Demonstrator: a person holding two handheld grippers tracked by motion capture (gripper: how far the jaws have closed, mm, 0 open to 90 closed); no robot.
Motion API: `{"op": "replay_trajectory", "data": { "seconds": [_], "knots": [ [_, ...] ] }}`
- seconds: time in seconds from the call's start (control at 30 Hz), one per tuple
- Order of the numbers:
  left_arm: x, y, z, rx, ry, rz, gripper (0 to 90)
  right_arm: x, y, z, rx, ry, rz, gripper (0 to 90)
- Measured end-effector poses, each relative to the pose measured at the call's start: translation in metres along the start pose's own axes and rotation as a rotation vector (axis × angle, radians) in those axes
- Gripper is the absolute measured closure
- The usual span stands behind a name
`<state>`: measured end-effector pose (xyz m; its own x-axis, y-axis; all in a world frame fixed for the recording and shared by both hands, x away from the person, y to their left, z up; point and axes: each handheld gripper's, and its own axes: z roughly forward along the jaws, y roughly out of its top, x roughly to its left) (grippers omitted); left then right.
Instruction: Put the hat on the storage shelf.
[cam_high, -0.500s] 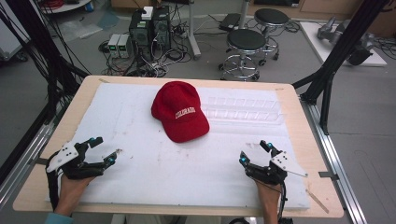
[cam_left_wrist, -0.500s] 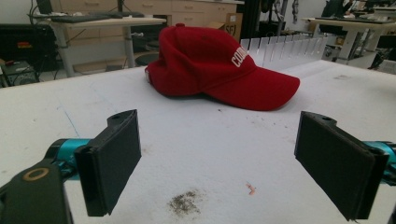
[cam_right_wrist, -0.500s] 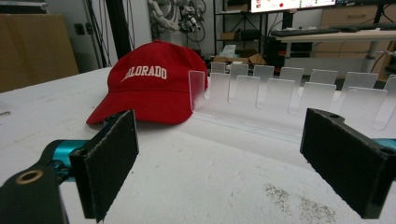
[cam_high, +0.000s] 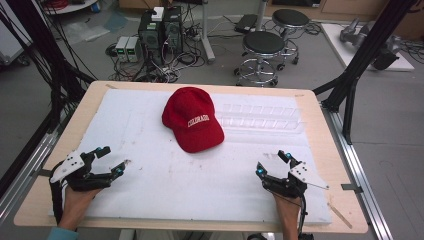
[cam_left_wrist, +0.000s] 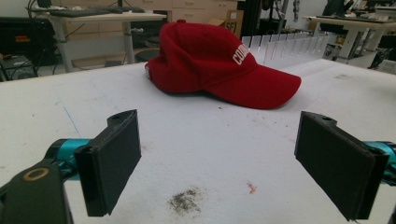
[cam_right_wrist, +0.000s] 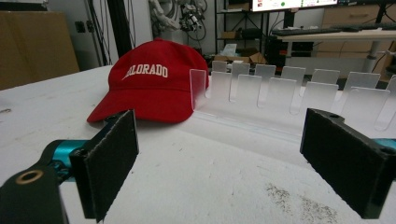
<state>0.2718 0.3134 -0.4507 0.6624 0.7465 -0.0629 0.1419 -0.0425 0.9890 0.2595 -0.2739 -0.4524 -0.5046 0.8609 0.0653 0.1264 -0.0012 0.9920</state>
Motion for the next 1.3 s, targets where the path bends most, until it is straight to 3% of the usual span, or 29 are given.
{"op": "replay_trajectory", "data": {
  "seconds": [0.1,0.33,0.43,0.57,0.77,0.9,1.17,1.3],
  "knots": [
    [0.000,0.000,0.000,0.001,0.000,0.000,14.7,0.000,0.000,0.000,0.001,0.001,0.008,10.4],
    [0.008,0.002,0.004,0.035,-0.002,-0.074,14.5,0.000,0.000,0.001,0.004,-0.001,0.009,10.4],
    [0.010,0.004,0.005,0.047,0.013,-0.057,14.5,-0.001,0.000,0.001,0.008,0.000,0.004,10.4],
    [0.013,0.009,0.007,0.054,0.010,-0.067,14.5,-0.001,0.000,0.001,0.011,0.001,0.009,10.4],
    [0.022,0.029,0.017,0.088,-0.003,-0.070,14.9,-0.001,0.001,0.001,0.009,0.004,0.005,10.4],
    [0.025,0.041,0.024,0.095,-0.012,-0.044,15.9,-0.001,0.000,0.001,0.009,0.006,0.004,10.4],
    [0.036,0.076,0.055,0.146,-0.042,-0.020,15.8,-0.001,0.001,0.001,0.010,0.007,0.002,10.4],
    [0.040,0.097,0.077,0.186,-0.070,0.025,16.0,-0.001,0.000,0.001,0.008,0.006,0.002,10.4]
  ]
}}
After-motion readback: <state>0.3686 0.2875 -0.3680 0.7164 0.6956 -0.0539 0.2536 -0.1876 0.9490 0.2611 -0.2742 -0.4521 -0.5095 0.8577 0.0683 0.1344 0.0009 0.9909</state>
